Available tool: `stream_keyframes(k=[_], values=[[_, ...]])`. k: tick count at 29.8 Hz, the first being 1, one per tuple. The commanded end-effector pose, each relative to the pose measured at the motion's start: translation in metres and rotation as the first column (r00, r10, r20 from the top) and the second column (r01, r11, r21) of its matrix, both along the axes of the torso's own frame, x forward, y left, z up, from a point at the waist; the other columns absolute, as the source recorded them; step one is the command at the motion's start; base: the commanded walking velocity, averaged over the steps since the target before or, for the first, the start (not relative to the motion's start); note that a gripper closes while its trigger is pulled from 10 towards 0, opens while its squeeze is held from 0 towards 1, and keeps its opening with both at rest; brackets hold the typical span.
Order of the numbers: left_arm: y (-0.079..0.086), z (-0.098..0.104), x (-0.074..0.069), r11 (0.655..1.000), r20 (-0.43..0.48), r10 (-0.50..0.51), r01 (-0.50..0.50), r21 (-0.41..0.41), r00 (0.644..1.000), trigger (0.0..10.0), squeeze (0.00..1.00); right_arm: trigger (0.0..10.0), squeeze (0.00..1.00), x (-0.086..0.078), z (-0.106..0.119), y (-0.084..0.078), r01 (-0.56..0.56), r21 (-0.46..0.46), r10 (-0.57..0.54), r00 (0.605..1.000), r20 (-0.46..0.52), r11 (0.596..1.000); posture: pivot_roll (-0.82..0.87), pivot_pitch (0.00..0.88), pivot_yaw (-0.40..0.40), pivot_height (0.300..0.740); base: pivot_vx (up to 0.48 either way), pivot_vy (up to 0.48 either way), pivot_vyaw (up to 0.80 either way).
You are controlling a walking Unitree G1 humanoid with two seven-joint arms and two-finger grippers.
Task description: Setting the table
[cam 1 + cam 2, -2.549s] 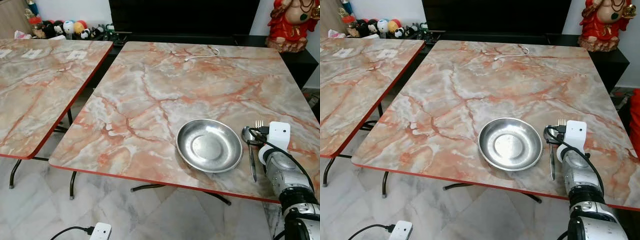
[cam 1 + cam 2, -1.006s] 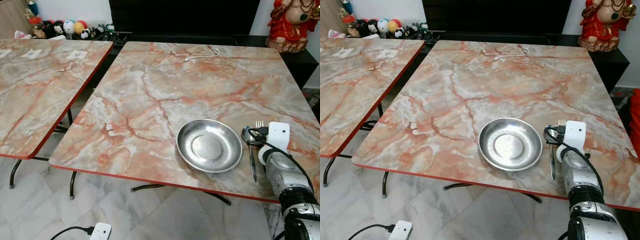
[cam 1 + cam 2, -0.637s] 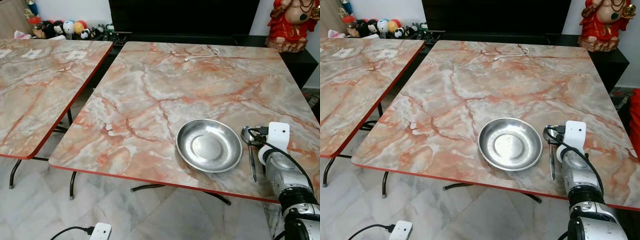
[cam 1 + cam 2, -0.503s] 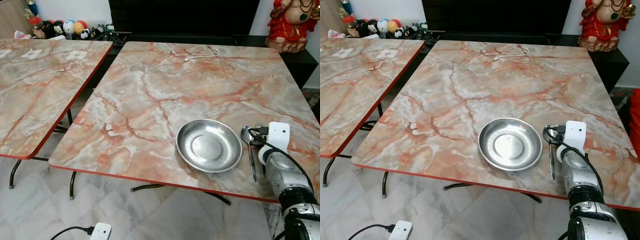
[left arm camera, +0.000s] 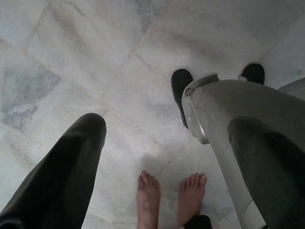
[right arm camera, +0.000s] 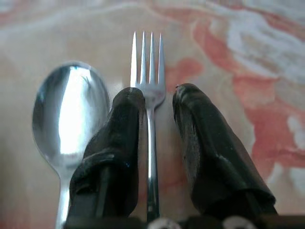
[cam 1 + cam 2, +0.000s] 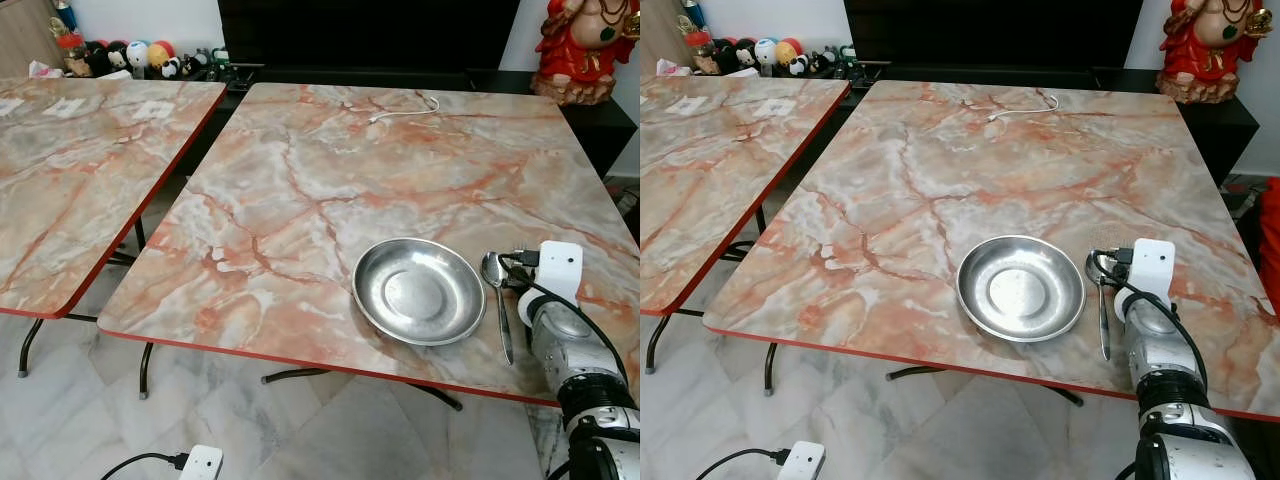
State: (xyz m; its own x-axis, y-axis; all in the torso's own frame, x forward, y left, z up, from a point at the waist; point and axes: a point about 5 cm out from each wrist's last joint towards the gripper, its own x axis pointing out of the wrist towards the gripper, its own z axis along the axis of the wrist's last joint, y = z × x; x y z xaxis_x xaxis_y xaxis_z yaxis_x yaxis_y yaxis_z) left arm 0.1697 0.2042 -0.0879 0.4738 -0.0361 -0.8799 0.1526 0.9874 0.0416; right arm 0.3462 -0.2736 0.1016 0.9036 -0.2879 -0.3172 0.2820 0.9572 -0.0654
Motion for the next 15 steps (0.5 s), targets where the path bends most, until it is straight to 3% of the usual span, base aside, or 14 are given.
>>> stream_keyframes(k=[1,7,9,11,12,13,15], values=[[0.004,-0.003,-0.008,1.0,-0.037,-0.015,0.016,0.02,0.999,10.0,0.0,10.0,0.0,0.001,0.007,-0.003,0.012,0.008,-0.012,0.999,0.037,1.0,0.06,0.05,0.034,0.74,0.0,0.0,0.0],[0.004,-0.003,-0.008,1.0,-0.037,-0.015,0.015,0.018,0.999,10.0,0.0,10.0,0.0,0.004,0.014,-0.002,0.01,0.007,-0.01,0.997,0.071,1.0,0.06,0.051,0.034,0.74,0.0,0.0,0.0],[0.004,-0.003,-0.008,1.0,-0.037,-0.014,0.015,0.019,0.999,10.0,0.0,10.0,0.0,0.006,0.029,-0.005,0.036,0.001,-0.036,0.984,0.176,0.999,0.06,0.051,0.034,0.74,0.0,0.0,0.0],[0.004,-0.003,-0.008,1.0,-0.034,-0.011,0.011,0.018,0.999,10.0,0.0,10.0,0.0,0.005,0.051,-0.005,0.043,-0.007,-0.037,0.933,0.359,0.999,0.06,0.052,0.03,0.74,0.0,0.0,0.0],[0.004,-0.003,-0.008,1.0,-0.034,-0.011,0.011,0.018,0.999,10.0,0.0,10.0,0.0,0.005,0.051,-0.005,0.043,-0.007,-0.037,0.933,0.359,0.999,0.06,0.052,0.03,0.74,0.0,0.0,0.0],[0.005,-0.003,-0.008,1.0,-0.031,-0.007,0.008,0.019,0.999,10.0,0.0,10.0,0.0,0.0,0.065,-0.002,0.049,-0.024,-0.032,0.882,0.469,0.998,0.06,0.052,0.029,0.74,0.0,0.0,0.0],[0.005,-0.003,-0.008,1.0,-0.029,-0.005,0.005,0.019,1.0,10.0,0.0,10.0,0.0,-0.003,0.065,-0.001,0.052,-0.031,-0.03,0.874,0.485,0.998,0.06,0.052,0.029,0.74,0.0,0.0,0.0]])
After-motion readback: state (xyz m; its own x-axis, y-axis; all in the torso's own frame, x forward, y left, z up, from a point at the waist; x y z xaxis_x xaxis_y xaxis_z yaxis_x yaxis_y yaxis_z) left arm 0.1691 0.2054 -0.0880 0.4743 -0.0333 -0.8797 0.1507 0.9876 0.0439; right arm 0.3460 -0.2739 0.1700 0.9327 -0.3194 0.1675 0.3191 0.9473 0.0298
